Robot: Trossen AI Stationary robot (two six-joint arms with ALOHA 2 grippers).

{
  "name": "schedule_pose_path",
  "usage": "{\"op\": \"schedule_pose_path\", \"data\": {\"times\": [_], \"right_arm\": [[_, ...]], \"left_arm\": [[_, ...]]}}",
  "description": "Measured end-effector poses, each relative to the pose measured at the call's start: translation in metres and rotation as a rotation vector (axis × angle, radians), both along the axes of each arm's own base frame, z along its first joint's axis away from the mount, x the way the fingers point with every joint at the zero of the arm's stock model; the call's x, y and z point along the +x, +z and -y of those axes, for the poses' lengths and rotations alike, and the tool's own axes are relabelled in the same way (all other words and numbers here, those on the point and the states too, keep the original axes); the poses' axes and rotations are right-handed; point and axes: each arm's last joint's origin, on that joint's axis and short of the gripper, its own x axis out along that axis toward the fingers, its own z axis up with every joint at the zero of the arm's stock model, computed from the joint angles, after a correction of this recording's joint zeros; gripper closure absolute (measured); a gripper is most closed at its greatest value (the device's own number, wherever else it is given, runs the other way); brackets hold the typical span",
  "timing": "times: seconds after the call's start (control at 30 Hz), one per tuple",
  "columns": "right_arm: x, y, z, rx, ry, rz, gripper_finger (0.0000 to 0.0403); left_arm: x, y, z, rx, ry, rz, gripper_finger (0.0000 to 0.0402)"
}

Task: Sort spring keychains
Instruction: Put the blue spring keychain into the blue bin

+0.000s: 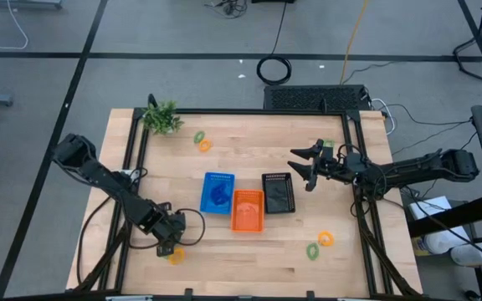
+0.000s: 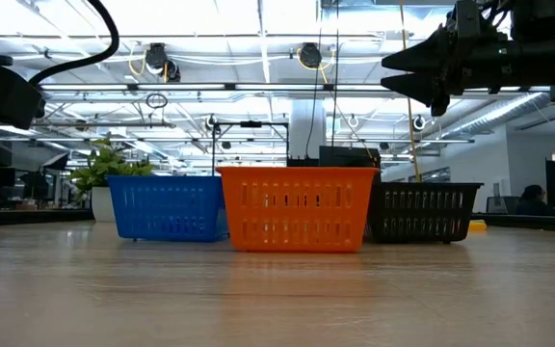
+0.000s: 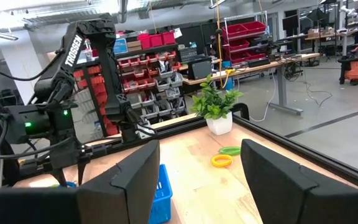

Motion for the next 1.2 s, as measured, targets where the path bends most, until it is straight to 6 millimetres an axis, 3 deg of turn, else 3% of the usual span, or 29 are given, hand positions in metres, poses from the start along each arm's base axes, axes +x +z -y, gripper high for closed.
{"op": "schedule_pose_path", "data": {"times": [0.17, 0.43, 0.67, 0.97, 1.2], "right_arm": [[0.0, 0.0, 0.0, 0.0, 0.0, -0.001, 0.019], [0.0, 0.0, 0.0, 0.0, 0.0, 0.0, 0.019], [0.0, 0.0, 0.0, 0.0, -0.001, -0.001, 0.019], [0.0, 0.0, 0.0, 0.0, 0.0, 0.0, 0.019], [0.0, 0.0, 0.0, 0.004, 0.0, 0.001, 0.019]], "left_arm": [[0.0, 0.0, -0.001, 0.001, 0.018, -0.005, 0.027], [0.001, 0.0, -0.003, 0.002, 0.017, -0.009, 0.0385], [0.001, 0.0, -0.005, -0.004, 0.019, -0.01, 0.0366], [0.003, 0.002, -0.006, -0.01, 0.011, -0.007, 0.0389], [0.009, 0.023, -0.008, 0.002, -0.035, 0.129, 0.0389]]}}
